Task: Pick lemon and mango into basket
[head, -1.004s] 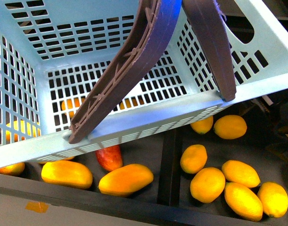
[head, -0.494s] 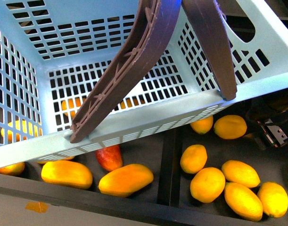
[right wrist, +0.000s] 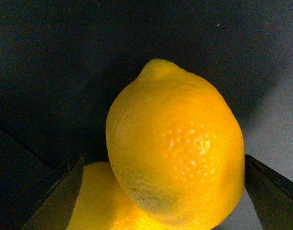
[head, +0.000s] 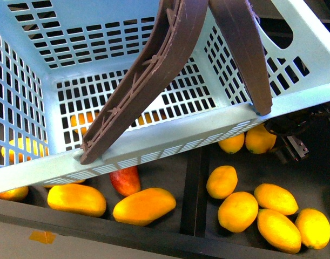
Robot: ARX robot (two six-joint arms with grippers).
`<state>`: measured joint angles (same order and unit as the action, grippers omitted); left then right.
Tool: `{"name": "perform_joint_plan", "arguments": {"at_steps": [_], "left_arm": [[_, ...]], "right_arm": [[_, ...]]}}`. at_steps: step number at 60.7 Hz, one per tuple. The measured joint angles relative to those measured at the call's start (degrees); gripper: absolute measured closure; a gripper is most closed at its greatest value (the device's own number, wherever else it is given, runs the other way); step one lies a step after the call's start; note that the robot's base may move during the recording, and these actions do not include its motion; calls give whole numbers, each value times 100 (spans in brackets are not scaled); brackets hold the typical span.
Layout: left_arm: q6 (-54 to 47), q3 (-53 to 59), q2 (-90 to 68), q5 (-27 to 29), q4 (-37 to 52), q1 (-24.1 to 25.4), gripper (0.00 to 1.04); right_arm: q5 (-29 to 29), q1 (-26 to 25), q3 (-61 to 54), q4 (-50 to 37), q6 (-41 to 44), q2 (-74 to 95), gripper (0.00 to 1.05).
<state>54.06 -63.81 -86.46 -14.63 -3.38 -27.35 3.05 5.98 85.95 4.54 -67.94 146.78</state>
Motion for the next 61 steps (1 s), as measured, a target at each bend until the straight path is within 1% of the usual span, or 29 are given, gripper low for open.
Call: {"name": "perform_joint_plan", "arguments": {"at_steps": [13,17,21,26,37,46,53,61], "left_arm": [[0,0,0,0,0,0,100],[0,0,0,-2,0,0,100],[0,0,0,-2,0,0,100],[0,0,0,0,0,0,100],[0,0,0,-2,0,0,100],[0,0,0,2,0,0,100],[-2,0,0,2,0,0,100],[0,0,0,-2,0,0,100]], "right_arm": [[59,-11,190,116,0,127,9],[90,-11,195,131,2,149,17],[101,-15,186,140,2,164,27],[111,-33,149,125,9,162,34],[146,-107,-162,-57,72,11,34],[192,-299,-699,-339,323,-326,34],[374,-514,-1255,-710,763,-846,34],[437,-772,-2063,-1292,1626,-1869,34]]}}
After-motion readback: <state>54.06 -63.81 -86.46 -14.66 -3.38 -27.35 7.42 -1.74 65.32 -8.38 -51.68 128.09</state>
